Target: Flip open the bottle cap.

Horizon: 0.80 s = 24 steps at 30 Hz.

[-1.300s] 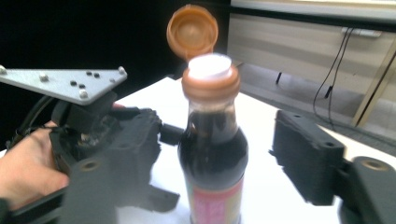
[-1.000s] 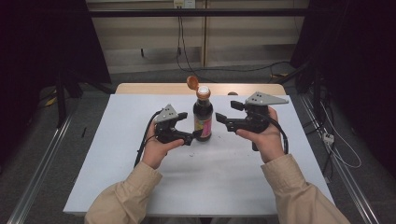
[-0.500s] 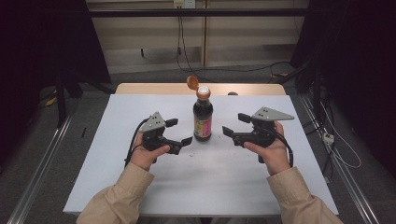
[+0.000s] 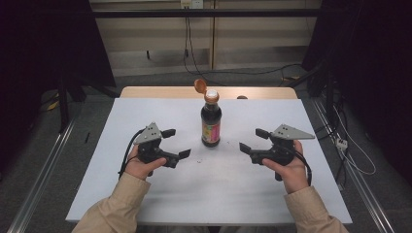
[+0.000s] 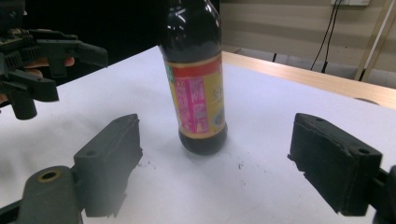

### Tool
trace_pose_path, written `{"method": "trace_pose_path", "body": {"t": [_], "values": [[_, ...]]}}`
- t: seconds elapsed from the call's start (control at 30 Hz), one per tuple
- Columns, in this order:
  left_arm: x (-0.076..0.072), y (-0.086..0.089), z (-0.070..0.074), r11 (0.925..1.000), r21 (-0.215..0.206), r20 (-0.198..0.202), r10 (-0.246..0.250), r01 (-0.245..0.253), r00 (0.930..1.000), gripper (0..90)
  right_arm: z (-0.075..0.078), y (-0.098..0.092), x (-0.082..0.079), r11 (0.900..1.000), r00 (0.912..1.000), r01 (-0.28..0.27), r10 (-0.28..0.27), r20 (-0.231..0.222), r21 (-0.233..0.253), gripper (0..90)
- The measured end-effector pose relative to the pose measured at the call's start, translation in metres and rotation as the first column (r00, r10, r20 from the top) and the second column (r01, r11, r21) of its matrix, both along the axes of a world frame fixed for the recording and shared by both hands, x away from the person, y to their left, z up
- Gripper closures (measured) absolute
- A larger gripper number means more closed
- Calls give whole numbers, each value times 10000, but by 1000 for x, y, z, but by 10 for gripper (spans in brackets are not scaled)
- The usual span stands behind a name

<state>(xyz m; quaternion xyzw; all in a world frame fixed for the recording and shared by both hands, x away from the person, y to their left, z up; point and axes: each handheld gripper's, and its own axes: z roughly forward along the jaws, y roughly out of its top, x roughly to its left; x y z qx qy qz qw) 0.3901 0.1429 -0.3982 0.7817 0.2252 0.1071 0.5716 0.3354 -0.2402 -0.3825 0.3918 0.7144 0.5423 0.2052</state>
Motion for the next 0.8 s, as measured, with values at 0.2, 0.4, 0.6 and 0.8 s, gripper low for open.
{"method": "trace_pose_path", "body": {"t": [0.2, 0.4, 0.6, 0.8], "values": [[-7, 12, -2, 10000, 72, 50, 61, -61, 10000, 40, -12, -5, -6, 9998, 9999, 85, -87, -98, -152, 161], [-12, 24, -3, 9999, 94, 88, 98, -98, 9999, 40, -24, -9, -12, 9999, 9998, 30, -33, -192, -153, 160], [-17, 31, -6, 9996, 199, 127, 212, -215, 9997, 40, -33, -12, -17, 9999, 9998, 125, -127, -172, -118, 160], [-19, 38, -8, 9994, 185, 129, 292, -295, 9995, 40, -40, -16, -23, 9996, 9997, 186, -190, -164, -200, 163]]}}
